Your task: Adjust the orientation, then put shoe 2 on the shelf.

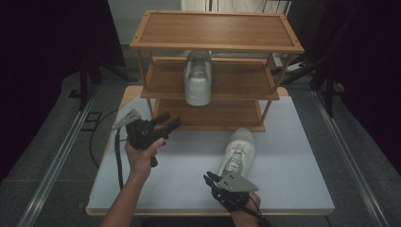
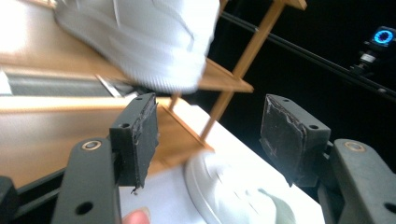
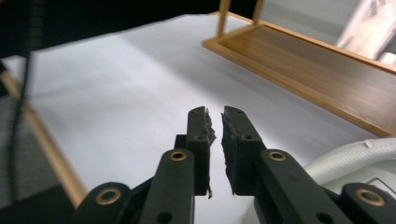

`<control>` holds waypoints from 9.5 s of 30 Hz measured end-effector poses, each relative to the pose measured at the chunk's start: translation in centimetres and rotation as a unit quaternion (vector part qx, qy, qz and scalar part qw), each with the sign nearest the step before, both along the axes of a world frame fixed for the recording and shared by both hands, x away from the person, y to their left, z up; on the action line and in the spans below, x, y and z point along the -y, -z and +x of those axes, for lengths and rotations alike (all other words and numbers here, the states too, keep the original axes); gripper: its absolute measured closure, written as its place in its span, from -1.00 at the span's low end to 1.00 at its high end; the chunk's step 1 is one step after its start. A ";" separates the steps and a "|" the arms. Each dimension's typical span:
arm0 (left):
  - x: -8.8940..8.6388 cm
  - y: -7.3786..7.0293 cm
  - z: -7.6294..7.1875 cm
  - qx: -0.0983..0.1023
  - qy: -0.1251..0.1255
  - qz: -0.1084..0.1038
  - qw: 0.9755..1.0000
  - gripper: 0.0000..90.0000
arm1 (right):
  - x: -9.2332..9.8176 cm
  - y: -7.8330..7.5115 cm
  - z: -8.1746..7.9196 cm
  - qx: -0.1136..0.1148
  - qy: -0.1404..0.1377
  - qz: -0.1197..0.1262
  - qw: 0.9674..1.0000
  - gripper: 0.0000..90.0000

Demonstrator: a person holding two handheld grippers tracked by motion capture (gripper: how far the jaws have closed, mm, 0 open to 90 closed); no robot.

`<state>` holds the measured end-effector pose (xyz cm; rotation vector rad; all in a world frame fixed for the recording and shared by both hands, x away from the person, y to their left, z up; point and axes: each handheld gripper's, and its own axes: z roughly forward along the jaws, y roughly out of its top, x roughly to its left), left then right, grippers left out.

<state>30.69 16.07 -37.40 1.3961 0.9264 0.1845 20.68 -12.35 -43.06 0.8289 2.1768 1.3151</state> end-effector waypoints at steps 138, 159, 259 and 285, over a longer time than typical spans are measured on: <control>-4.8 9.0 -4.2 -0.136 -0.004 -0.057 0.989 -0.20 | 13.4 -6.8 2.6 -0.006 0.118 0.333 0.936 0.83; -5.1 9.1 -4.2 -0.135 0.000 -0.064 0.989 -0.20 | 10.8 -14.7 9.9 0.024 0.175 0.311 0.934 0.83; -5.8 8.2 -4.2 -0.117 0.019 -0.059 0.991 -0.20 | 7.4 -14.2 15.1 0.036 0.142 0.218 0.965 0.03; -5.8 8.2 -4.3 -0.114 0.015 -0.050 0.992 -0.20 | 14.6 -0.5 4.7 -0.015 0.096 0.159 0.983 0.01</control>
